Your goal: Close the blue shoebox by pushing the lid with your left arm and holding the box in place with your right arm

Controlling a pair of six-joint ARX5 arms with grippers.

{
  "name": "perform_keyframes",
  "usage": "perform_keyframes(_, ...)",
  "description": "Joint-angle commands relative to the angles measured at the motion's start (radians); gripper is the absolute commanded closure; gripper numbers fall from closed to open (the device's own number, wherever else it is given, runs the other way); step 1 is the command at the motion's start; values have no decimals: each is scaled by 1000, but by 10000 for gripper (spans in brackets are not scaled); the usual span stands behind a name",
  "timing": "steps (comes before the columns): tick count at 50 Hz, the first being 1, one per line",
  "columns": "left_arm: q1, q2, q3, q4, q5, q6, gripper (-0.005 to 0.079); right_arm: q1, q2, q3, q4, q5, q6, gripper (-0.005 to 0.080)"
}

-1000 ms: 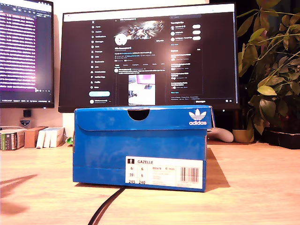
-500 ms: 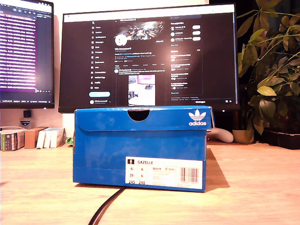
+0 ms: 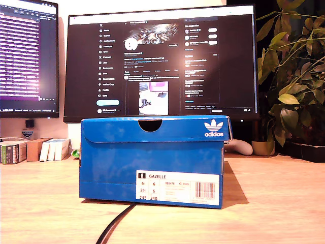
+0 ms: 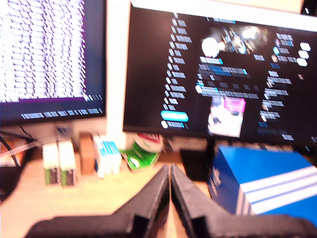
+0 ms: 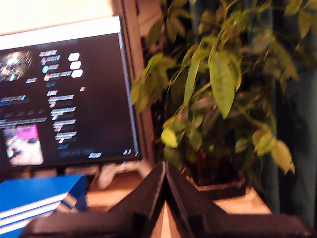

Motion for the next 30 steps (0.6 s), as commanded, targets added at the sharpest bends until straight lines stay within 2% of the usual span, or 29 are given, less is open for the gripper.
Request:
perform_keyframes(1,-3,-2,-37,30,-1,-12,762,-1,-6,-72,42,1,-2,764)
perform_keyframes(16,-10,-2,-192,147,-1,-32,762,-1,-6,-197,148,-55,-7,764)
perform_keyframes(24,-20,-2,-256,177,-4,-10,762,-1,-6,-266,178,-128,-7,764)
perform_keyframes(30,-29,-2,-292,184,-5,-7,762,-1,-6,-305,183,-137,-7,764)
